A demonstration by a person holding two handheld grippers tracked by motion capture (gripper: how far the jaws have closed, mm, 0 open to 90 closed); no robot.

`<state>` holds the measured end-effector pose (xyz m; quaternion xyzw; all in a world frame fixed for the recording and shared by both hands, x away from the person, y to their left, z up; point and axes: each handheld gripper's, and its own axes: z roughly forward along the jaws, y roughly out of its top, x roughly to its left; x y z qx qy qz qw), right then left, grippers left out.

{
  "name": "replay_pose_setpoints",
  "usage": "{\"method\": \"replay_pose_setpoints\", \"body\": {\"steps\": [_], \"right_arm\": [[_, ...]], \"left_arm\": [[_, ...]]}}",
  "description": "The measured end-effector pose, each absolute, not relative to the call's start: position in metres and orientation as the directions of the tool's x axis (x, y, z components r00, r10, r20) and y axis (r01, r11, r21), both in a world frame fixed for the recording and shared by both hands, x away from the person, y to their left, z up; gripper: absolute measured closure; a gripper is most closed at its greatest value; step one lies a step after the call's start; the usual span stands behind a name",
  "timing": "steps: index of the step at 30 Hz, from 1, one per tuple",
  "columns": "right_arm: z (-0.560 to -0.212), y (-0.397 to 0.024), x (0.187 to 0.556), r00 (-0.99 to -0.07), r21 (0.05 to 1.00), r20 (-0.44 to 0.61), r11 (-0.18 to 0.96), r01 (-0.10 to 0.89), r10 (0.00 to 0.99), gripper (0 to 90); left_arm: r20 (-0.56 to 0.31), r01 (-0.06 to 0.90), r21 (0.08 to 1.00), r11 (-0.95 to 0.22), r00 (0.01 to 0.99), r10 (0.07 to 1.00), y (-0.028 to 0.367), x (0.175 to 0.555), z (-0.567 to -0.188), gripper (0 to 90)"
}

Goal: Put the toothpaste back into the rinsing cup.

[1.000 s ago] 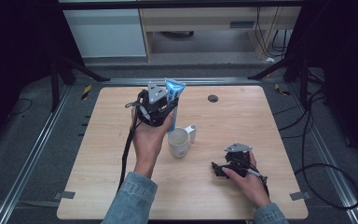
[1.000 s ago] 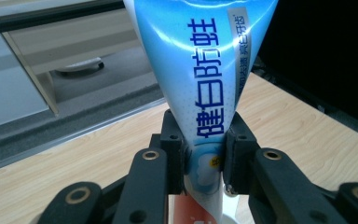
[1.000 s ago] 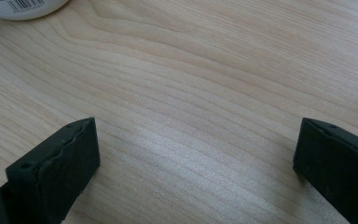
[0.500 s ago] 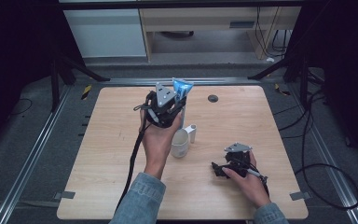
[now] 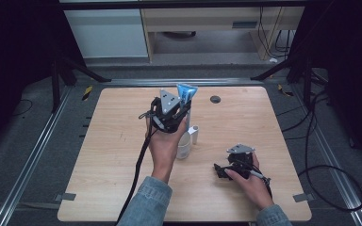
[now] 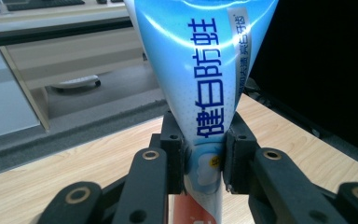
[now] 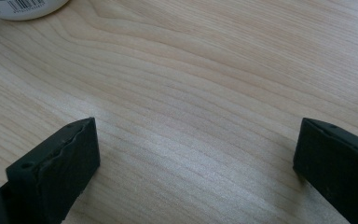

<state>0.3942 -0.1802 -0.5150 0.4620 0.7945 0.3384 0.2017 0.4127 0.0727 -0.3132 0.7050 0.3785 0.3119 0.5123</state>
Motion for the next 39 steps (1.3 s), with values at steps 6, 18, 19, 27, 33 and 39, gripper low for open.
{"method": "replay_pose_setpoints", "body": {"steps": [6, 18, 19, 27, 33, 39], "right_arm": [[-0.515, -0.180, 0.394, -0.492, 0.725, -0.004, 0.341, 0.598, 0.871, 0.6], [-0.515, -0.180, 0.394, -0.491, 0.724, -0.004, 0.341, 0.599, 0.871, 0.6], [-0.515, -0.180, 0.394, -0.491, 0.724, -0.004, 0.341, 0.599, 0.871, 0.6], [-0.515, -0.180, 0.394, -0.492, 0.724, -0.009, 0.345, 0.597, 0.870, 0.6], [-0.515, -0.180, 0.394, -0.491, 0.725, -0.006, 0.343, 0.598, 0.871, 0.6], [-0.515, -0.180, 0.394, -0.491, 0.724, -0.005, 0.342, 0.599, 0.871, 0.6]], "left_arm": [[0.038, 0.209, 0.964, -0.166, 0.510, 0.860, 0.077, 0.411, -0.324, 73.1], [0.014, 0.244, 0.957, -0.155, 0.497, 0.868, 0.084, 0.413, -0.348, 73.1], [0.014, 0.247, 0.956, -0.156, 0.495, 0.869, 0.084, 0.412, -0.350, 73.1], [0.019, 0.259, 0.951, -0.169, 0.496, 0.868, 0.083, 0.413, -0.362, 73.1], [0.021, 0.258, 0.951, -0.171, 0.498, 0.867, 0.083, 0.413, -0.367, 73.2], [0.012, 0.261, 0.951, -0.163, 0.498, 0.867, 0.084, 0.412, -0.376, 73.1]]}}
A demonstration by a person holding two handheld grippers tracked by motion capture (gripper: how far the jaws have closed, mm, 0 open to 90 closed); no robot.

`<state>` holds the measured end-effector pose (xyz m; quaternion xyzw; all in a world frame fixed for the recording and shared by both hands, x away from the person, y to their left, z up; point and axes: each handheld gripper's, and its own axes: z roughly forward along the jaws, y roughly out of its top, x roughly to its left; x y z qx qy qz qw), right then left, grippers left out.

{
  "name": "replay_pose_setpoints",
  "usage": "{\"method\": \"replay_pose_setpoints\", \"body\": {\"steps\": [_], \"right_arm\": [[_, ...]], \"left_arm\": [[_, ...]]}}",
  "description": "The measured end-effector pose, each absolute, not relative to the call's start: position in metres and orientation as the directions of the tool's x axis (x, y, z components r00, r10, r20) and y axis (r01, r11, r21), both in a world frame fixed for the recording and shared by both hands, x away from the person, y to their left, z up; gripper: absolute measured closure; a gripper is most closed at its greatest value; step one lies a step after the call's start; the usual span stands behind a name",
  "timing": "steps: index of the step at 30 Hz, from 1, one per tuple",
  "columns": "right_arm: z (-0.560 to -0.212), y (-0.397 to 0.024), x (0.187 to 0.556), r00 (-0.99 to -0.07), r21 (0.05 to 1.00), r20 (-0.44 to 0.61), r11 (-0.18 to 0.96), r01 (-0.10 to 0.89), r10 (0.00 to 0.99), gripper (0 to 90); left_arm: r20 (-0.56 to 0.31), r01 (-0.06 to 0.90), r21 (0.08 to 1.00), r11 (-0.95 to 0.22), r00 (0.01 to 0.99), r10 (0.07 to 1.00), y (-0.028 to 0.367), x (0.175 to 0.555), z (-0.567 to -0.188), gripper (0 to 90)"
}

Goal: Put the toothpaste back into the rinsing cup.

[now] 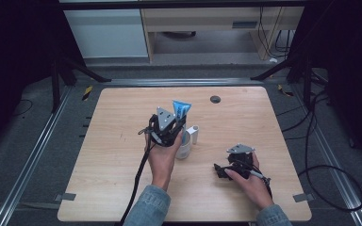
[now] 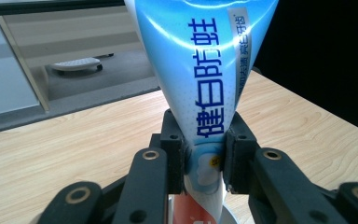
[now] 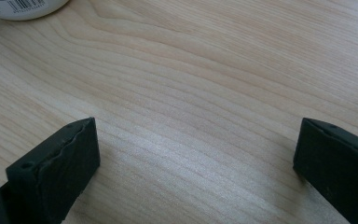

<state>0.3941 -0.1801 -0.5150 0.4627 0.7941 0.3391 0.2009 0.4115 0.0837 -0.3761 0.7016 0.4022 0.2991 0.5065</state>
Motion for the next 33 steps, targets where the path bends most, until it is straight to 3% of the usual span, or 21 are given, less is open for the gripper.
{"method": "replay_pose_setpoints", "body": {"steps": [33], "right_arm": [[-0.515, -0.180, 0.394, -0.492, 0.724, -0.006, 0.343, 0.598, 0.871, 0.5]], "left_arm": [[0.003, 0.304, 0.936, -0.178, 0.500, 0.866, 0.082, 0.414, -0.408, 72.9]]}}
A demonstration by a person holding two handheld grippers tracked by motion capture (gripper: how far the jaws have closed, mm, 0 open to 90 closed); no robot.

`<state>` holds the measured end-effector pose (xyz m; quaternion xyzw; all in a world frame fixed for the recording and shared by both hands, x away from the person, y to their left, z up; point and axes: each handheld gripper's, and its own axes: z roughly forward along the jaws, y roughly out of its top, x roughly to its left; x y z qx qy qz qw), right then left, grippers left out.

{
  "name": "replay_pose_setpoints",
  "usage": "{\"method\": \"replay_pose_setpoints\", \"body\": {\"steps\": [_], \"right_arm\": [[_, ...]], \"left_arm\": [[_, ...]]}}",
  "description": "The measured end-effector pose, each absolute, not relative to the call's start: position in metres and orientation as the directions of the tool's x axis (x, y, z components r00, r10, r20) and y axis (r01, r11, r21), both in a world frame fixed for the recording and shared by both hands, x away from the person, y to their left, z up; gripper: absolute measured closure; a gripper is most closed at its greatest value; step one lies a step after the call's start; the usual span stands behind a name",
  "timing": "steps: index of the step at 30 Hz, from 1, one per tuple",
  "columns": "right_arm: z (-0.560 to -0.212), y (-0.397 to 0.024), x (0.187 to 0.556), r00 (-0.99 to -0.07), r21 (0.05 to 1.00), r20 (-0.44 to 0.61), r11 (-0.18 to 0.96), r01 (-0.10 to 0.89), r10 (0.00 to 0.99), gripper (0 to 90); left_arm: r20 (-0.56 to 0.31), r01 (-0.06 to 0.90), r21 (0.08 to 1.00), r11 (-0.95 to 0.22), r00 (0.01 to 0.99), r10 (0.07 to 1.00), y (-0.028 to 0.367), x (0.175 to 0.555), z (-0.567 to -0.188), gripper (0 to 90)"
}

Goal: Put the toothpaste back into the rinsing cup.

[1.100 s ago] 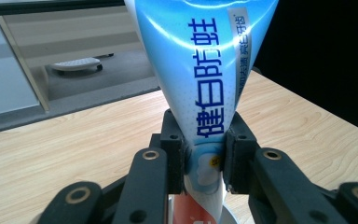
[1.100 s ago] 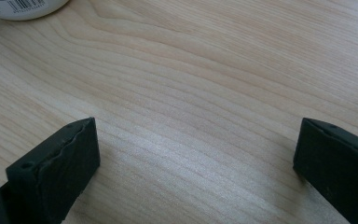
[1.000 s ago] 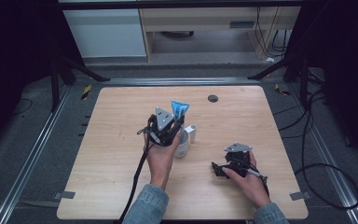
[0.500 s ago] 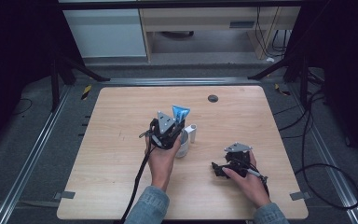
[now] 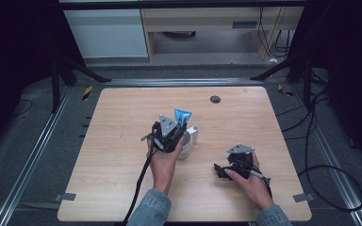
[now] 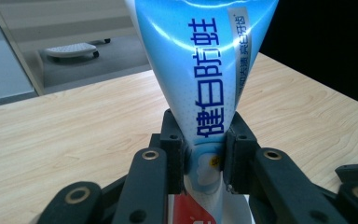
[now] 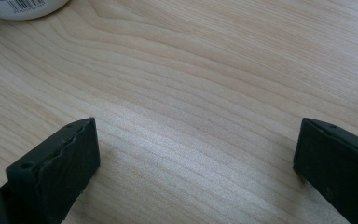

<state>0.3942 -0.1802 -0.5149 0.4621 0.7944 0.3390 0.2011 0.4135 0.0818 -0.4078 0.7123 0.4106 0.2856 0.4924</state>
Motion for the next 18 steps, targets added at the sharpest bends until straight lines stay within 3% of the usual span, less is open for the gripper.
{"method": "replay_pose_setpoints", "body": {"steps": [18], "right_arm": [[-0.5150, -0.1802, 0.3942, -0.492, 0.724, -0.006, 0.343, 0.598, 0.871, 0.6]], "left_arm": [[0.000, 0.319, 0.930, -0.183, 0.498, 0.867, 0.0835, 0.4132, -0.4151, 72.9]]}}
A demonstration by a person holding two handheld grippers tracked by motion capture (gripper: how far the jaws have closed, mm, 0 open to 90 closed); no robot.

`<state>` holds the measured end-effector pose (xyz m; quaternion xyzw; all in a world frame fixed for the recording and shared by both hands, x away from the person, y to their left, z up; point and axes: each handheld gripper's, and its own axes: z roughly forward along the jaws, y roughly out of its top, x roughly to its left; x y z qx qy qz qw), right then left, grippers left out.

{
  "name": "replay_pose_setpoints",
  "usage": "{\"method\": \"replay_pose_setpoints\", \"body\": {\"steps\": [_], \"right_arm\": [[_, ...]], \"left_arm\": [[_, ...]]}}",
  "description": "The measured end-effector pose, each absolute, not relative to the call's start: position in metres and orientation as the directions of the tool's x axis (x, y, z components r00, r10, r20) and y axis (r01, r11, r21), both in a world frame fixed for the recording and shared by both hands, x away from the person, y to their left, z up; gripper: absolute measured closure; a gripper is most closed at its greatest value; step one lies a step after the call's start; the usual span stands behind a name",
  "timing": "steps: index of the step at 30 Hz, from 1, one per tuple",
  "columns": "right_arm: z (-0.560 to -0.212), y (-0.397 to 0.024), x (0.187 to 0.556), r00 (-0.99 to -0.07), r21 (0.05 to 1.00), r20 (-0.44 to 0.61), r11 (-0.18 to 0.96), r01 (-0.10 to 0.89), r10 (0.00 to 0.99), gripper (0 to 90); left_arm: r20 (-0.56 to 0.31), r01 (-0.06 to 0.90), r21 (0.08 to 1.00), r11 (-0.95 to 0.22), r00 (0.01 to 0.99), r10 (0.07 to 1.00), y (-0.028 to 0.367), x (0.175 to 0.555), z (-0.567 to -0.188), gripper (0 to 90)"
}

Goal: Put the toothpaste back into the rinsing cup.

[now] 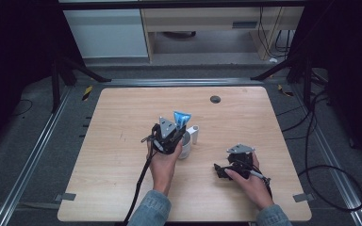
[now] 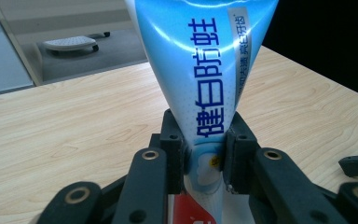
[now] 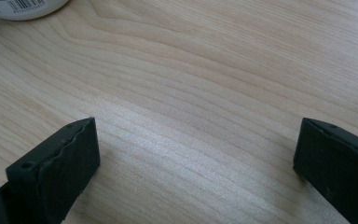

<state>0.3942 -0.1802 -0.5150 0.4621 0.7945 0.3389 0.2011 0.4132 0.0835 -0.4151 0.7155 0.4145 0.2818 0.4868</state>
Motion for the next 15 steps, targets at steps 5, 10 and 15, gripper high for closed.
{"method": "replay_pose_setpoints", "body": {"steps": [5, 10, 15], "right_arm": [[-0.5149, -0.1802, 0.3942, -0.493, 0.724, -0.007, 0.344, 0.597, 0.870, 0.5], [-0.5150, -0.1802, 0.3941, -0.492, 0.724, -0.007, 0.344, 0.598, 0.871, 0.5], [-0.5150, -0.1803, 0.3942, -0.493, 0.724, -0.008, 0.345, 0.597, 0.870, 0.5]], "left_arm": [[0.000, 0.324, 0.928, -0.186, 0.497, 0.867, 0.0835, 0.4133, -0.4157, 72.9], [-0.004, 0.332, 0.925, -0.185, 0.496, 0.868, 0.0846, 0.4139, -0.4175, 72.8], [-0.003, 0.333, 0.924, -0.187, 0.496, 0.868, 0.0848, 0.4138, -0.4173, 72.8]]}}
